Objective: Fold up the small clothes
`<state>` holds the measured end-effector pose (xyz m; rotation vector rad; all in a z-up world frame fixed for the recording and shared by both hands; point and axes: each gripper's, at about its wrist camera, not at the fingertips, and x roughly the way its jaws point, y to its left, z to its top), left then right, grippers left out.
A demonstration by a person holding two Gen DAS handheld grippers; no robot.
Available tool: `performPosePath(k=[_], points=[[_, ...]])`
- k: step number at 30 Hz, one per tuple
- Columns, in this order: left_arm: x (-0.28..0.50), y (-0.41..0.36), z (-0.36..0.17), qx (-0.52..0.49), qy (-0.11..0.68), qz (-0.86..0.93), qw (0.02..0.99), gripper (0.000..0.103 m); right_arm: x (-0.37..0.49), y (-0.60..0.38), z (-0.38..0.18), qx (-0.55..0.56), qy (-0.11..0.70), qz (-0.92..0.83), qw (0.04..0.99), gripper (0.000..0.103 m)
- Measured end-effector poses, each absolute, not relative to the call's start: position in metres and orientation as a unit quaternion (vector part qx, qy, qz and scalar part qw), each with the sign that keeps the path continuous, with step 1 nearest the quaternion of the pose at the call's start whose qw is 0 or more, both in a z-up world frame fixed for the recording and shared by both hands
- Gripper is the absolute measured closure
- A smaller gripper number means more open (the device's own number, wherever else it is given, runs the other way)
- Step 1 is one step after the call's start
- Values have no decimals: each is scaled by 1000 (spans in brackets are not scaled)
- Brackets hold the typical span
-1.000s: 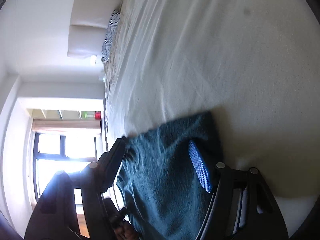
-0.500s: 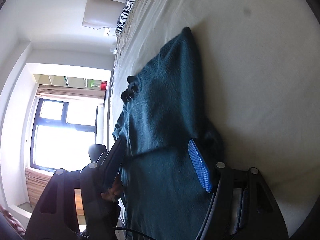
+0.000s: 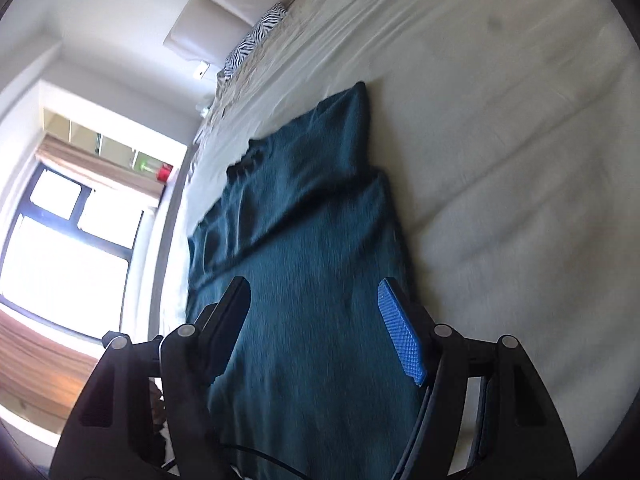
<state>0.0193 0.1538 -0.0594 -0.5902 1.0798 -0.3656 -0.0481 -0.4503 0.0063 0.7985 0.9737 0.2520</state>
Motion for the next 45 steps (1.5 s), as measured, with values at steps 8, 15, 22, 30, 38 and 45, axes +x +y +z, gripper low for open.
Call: performPosePath(k=[8, 15, 22, 30, 38, 45], points=[[-70, 154, -73, -266, 536, -162, 785, 34, -137, -416, 12, 319, 470, 121, 814, 37], [-84, 132, -78, -261, 552, -175, 772, 42, -179, -416, -6, 320, 498, 102, 800, 37], [-86, 124, -88, -251, 578, -169, 758, 59, -208, -421, -13, 312, 514, 81, 795, 37], [-86, 113, -96, -243, 590, -173, 750, 85, -226, -432, -15, 307, 531, 52, 788, 41], [-86, 114, -96, -249, 589, -180, 747, 90, -234, -427, -21, 295, 565, 52, 769, 58], [-86, 117, -96, -256, 586, -189, 746, 93, -237, -446, -45, 407, 568, 70, 712, 60]])
